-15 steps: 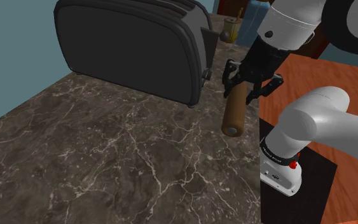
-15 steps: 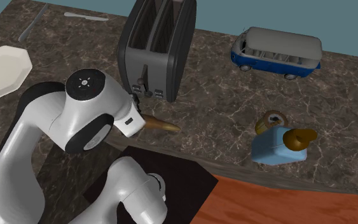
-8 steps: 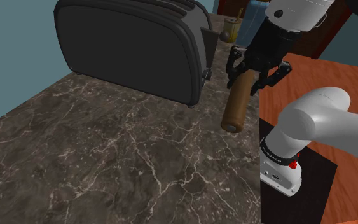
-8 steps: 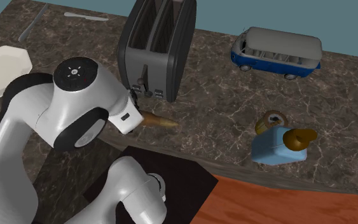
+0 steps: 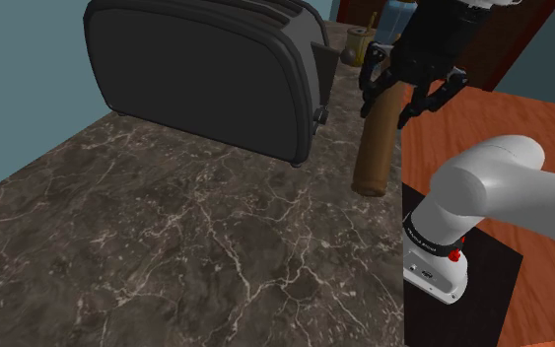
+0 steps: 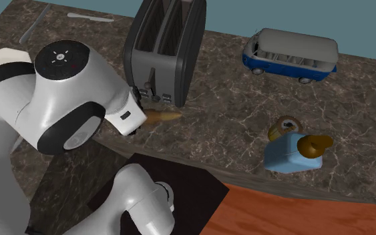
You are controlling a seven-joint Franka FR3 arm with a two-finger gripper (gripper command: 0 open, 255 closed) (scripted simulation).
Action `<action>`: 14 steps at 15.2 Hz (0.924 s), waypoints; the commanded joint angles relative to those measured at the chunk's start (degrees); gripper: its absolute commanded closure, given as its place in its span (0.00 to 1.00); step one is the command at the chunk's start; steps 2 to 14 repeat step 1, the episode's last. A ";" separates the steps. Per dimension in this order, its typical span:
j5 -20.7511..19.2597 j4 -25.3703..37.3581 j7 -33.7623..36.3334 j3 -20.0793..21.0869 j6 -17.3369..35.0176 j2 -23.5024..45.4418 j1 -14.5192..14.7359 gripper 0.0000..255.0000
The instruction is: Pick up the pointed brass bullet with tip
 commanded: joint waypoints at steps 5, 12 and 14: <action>-0.16 0.41 -0.03 -0.15 -0.12 0.28 -0.10 1.00; -0.16 0.41 -0.03 -0.15 -0.12 0.28 -0.10 1.00; -0.16 0.41 -0.03 -0.15 -0.12 0.28 -0.10 1.00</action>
